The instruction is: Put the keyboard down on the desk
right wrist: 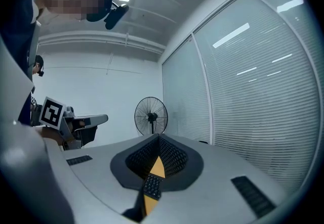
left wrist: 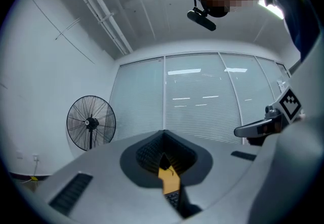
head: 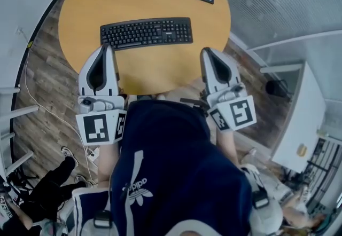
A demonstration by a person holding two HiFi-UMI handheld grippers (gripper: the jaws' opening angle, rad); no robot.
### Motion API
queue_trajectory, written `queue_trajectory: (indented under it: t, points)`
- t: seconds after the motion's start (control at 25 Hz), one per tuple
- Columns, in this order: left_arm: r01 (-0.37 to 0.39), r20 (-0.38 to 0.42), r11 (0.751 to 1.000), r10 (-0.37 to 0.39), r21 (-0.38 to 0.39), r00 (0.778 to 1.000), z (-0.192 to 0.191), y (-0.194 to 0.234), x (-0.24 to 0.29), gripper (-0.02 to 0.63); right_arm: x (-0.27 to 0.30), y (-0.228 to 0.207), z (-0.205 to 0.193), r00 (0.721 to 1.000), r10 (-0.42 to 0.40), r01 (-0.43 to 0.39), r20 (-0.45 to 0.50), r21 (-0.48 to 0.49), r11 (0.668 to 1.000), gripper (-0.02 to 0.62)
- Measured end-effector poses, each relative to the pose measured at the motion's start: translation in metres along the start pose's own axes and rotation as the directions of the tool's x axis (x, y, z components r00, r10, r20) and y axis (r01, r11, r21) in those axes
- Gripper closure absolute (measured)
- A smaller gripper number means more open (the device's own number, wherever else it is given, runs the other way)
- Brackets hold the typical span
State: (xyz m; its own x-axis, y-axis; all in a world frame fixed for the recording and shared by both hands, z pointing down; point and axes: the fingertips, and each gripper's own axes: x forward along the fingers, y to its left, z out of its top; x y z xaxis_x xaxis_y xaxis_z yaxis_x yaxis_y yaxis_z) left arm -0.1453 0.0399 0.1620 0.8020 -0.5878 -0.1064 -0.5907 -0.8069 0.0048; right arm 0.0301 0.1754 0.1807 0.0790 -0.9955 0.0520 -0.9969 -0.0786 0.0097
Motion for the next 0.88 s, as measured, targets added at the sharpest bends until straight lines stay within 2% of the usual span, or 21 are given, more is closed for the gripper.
queue_trajectory:
  t: [0.2, 0.4, 0.88]
  points:
    - [0.019, -0.008, 0.999, -0.019, -0.032, 1.0, -0.015, -0.042, -0.014, 0.604, -0.027, -0.002, -0.016, 1.0, 0.018, -0.018, 0.004, 0.063, 0.998, 0.592]
    - [0.03, -0.029, 0.998, -0.031, -0.052, 0.999, -0.025, -0.069, -0.026, 0.604, -0.042, 0.0, -0.026, 0.999, 0.038, -0.038, -0.009, 0.046, 0.998, 0.592]
    - [0.005, -0.017, 0.999, -0.006, -0.046, 1.0, -0.022, -0.082, -0.033, 0.604, -0.059, -0.006, -0.023, 0.999, 0.048, -0.048, 0.0, 0.008, 0.999, 0.592]
